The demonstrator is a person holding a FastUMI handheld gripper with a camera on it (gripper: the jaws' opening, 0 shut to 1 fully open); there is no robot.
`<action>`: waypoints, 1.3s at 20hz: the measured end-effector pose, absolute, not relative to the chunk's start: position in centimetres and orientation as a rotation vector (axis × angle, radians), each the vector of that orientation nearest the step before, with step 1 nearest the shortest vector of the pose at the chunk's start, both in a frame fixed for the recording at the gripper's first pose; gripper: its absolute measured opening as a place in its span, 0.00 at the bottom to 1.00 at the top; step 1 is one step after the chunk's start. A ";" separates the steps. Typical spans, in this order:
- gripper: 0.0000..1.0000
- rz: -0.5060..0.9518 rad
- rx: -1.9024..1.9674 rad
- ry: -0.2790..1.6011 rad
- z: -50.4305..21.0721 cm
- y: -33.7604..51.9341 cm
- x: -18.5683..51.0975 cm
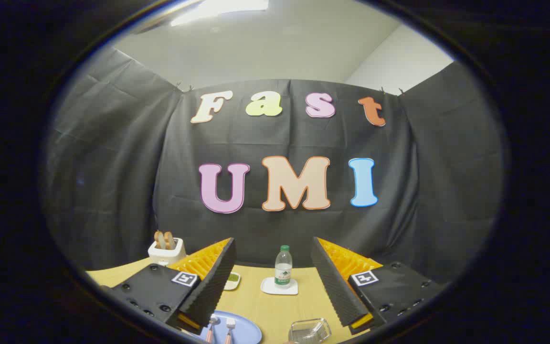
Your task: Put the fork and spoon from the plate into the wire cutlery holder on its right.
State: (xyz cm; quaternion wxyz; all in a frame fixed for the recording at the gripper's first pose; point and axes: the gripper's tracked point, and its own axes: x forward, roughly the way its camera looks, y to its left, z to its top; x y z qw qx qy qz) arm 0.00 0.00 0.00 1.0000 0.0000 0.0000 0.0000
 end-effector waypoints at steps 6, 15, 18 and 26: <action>1.00 0.015 -0.005 -0.011 0.4 1.1 0.6; 1.00 0.007 -0.008 0.005 -0.2 1.4 0.9; 1.00 0.034 -0.043 0.048 -1.6 2.5 0.9; 1.00 0.164 -0.116 0.187 -6.8 7.0 1.1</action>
